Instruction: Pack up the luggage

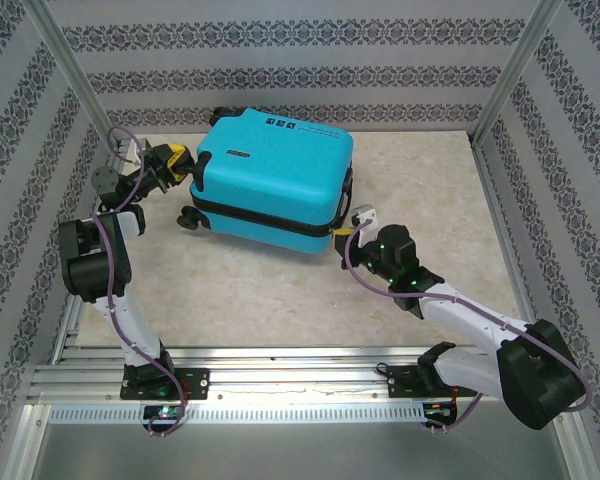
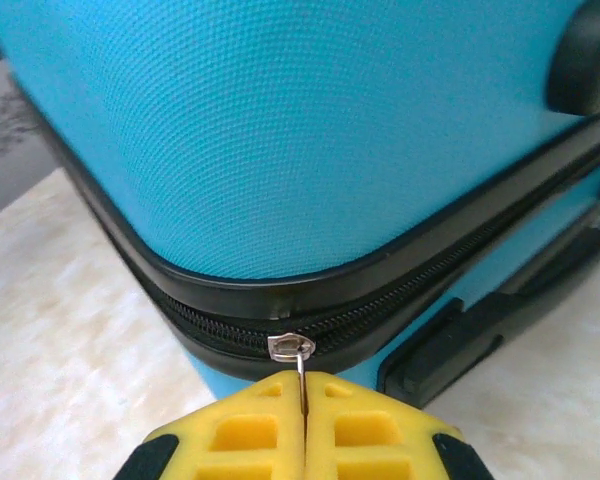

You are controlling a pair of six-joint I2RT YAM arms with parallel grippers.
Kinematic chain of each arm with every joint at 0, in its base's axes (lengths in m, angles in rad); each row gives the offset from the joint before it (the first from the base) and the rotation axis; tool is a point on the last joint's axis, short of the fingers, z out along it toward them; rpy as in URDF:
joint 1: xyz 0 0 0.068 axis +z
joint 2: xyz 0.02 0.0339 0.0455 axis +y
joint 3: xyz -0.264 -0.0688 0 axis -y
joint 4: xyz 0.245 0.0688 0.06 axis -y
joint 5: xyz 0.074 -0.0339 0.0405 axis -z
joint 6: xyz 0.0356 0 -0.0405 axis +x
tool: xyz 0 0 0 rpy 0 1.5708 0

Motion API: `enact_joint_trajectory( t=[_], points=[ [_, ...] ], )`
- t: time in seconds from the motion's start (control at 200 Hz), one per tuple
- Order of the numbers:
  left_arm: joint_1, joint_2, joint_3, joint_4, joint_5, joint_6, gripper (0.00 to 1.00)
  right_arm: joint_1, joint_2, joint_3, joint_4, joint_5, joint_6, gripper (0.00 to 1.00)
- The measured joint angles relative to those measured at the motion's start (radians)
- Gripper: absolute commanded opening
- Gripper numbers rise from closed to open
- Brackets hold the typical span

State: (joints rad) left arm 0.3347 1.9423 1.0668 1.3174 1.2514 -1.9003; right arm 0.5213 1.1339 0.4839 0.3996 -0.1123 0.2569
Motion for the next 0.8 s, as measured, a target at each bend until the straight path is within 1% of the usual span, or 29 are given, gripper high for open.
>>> enact_joint_trajectory(
  t=[0.06, 0.11, 0.21, 0.275, 0.36, 0.425, 0.475, 0.495, 0.53, 0.549, 0.579, 0.629, 0.769, 0.789, 0.799],
  points=[
    [-0.001, 0.0, 0.0, 0.001, 0.02, -0.001, 0.0, 0.014, 0.007, 0.008, 0.0, 0.102, 0.032, 0.0],
    [-0.002, 0.0, 0.0, 0.004, 0.043, -0.002, 0.0, 0.018, 0.009, 0.01, 0.002, 0.154, 0.054, 0.0],
    [-0.004, 0.006, 0.0, 0.014, 0.065, -0.005, 0.0, 0.018, 0.018, 0.01, 0.009, 0.181, 0.067, 0.0],
    [-0.003, 0.014, 0.0, 0.019, 0.065, -0.01, 0.0, 0.012, 0.028, 0.01, 0.021, 0.154, 0.058, 0.0],
    [0.004, 0.027, 0.004, 0.024, 0.065, -0.012, 0.0, -0.011, 0.044, -0.007, 0.066, 0.056, 0.023, 0.0],
    [0.012, 0.035, 0.005, 0.024, 0.062, -0.011, 0.04, -0.02, 0.055, -0.01, 0.074, -0.015, -0.002, 0.0],
    [0.021, 0.04, 0.005, 0.024, 0.057, -0.01, 0.12, -0.02, 0.065, -0.01, 0.077, -0.068, -0.022, 0.0],
    [0.024, 0.042, 0.005, 0.023, 0.055, -0.009, 0.18, -0.019, 0.07, -0.01, 0.078, -0.09, -0.028, 0.0],
    [0.031, 0.044, 0.005, 0.023, 0.052, -0.006, 0.33, -0.012, 0.078, -0.01, 0.082, -0.116, -0.036, 0.0],
    [0.035, 0.046, 0.005, 0.023, 0.05, -0.003, 0.4, -0.007, 0.082, -0.01, 0.084, -0.129, -0.041, 0.0],
    [0.041, 0.049, 0.005, 0.023, 0.046, 0.0, 0.47, 0.0, 0.089, -0.01, 0.088, -0.146, -0.048, 0.0],
    [0.049, 0.055, 0.004, 0.022, 0.032, -0.002, 0.51, 0.013, 0.1, -0.011, 0.097, -0.173, -0.055, 0.0],
    [0.079, 0.059, 0.004, 0.013, -0.031, -0.016, 0.59, 0.031, 0.117, -0.033, 0.109, -0.211, -0.06, 0.0],
    [0.085, 0.06, 0.003, 0.01, -0.044, -0.014, 0.61, 0.031, 0.117, -0.037, 0.109, -0.213, -0.06, 0.0],
    [0.087, 0.06, 0.003, 0.009, -0.053, -0.016, 0.65, 0.031, 0.117, -0.039, 0.109, -0.213, -0.06, 0.0]
  ],
)
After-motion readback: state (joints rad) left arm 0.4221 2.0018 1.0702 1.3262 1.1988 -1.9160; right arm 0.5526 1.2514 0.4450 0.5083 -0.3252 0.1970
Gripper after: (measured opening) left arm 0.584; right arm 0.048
